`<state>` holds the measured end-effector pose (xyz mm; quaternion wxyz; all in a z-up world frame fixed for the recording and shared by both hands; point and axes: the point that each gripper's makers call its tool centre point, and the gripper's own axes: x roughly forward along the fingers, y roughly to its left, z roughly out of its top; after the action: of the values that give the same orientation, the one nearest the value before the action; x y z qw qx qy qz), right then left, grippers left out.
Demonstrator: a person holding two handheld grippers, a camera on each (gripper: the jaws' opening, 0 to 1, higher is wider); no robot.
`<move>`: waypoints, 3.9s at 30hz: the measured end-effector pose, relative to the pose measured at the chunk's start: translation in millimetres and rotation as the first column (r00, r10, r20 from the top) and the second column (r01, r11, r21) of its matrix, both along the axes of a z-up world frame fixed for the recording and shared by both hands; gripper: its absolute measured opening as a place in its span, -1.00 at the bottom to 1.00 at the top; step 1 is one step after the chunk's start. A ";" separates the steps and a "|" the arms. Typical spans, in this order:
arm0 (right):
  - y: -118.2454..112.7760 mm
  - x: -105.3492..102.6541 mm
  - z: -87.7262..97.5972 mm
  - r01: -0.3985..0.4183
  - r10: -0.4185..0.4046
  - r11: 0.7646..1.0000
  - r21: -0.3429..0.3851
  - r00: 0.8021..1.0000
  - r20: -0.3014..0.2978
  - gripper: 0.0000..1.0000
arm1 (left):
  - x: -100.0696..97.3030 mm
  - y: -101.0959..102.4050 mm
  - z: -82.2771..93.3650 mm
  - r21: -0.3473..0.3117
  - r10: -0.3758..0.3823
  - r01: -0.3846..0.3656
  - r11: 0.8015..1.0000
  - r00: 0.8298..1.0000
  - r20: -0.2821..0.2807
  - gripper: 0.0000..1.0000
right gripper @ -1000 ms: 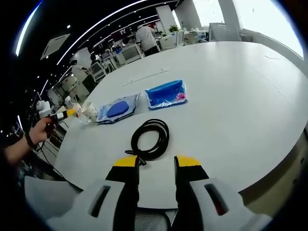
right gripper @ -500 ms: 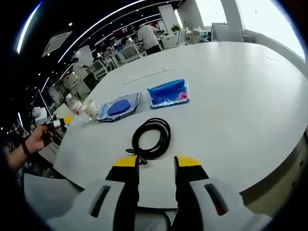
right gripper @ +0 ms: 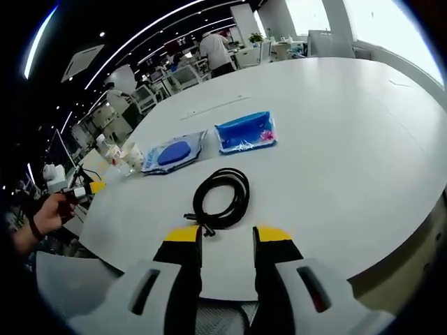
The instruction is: Arrange the tabletop items into an orderly group along one side of the table until the central work area is clear of visible clutter.
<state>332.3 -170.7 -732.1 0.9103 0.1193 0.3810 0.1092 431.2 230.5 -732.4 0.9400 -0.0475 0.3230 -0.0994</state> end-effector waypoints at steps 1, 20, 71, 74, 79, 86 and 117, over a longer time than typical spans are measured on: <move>0.4 0.1 -0.3 -0.004 0.004 1.000 -0.001 1.000 0.000 -0.44 | -2.0 -0.7 -2.2 0.001 -0.003 0.003 1.000 1.000 -0.006 0.19; 9.8 33.8 -12.7 -0.128 0.127 0.991 -0.043 0.991 -0.032 -0.45 | -47.1 -31.4 -12.4 -0.034 -0.132 0.129 0.991 0.988 -0.079 0.20; 32.8 119.6 -49.4 -0.391 0.404 0.829 -0.400 0.913 -0.056 -0.87 | -67.9 -1.9 -2.9 0.048 -0.081 0.084 0.995 0.995 -0.065 0.07; 35.4 125.3 -42.5 -0.389 0.411 0.824 -0.413 0.911 -0.039 -0.87 | -68.4 -1.5 -3.3 0.049 -0.080 0.084 0.995 0.995 -0.067 0.07; 41.9 136.6 -35.8 -0.415 0.446 0.793 -0.447 0.894 -0.039 -0.87 | -68.4 -1.1 -3.4 0.052 -0.081 0.085 0.995 0.995 -0.066 0.07; 42.9 150.6 -42.9 -0.408 0.428 0.797 -0.446 0.902 -0.059 -0.87 | -67.6 -8.3 0.1 0.040 -0.106 0.108 0.993 0.993 -0.048 0.08; 37.4 161.3 -80.6 -0.465 0.434 0.766 -0.444 0.883 -0.177 -0.84 | -68.8 -10.0 -1.6 0.044 -0.130 0.132 0.990 0.990 -0.047 0.21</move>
<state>493.5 -133.3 -812.7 0.8458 -0.1980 0.4421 0.2234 362.4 220.5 -734.0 0.9249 -0.0065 0.3483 -0.1522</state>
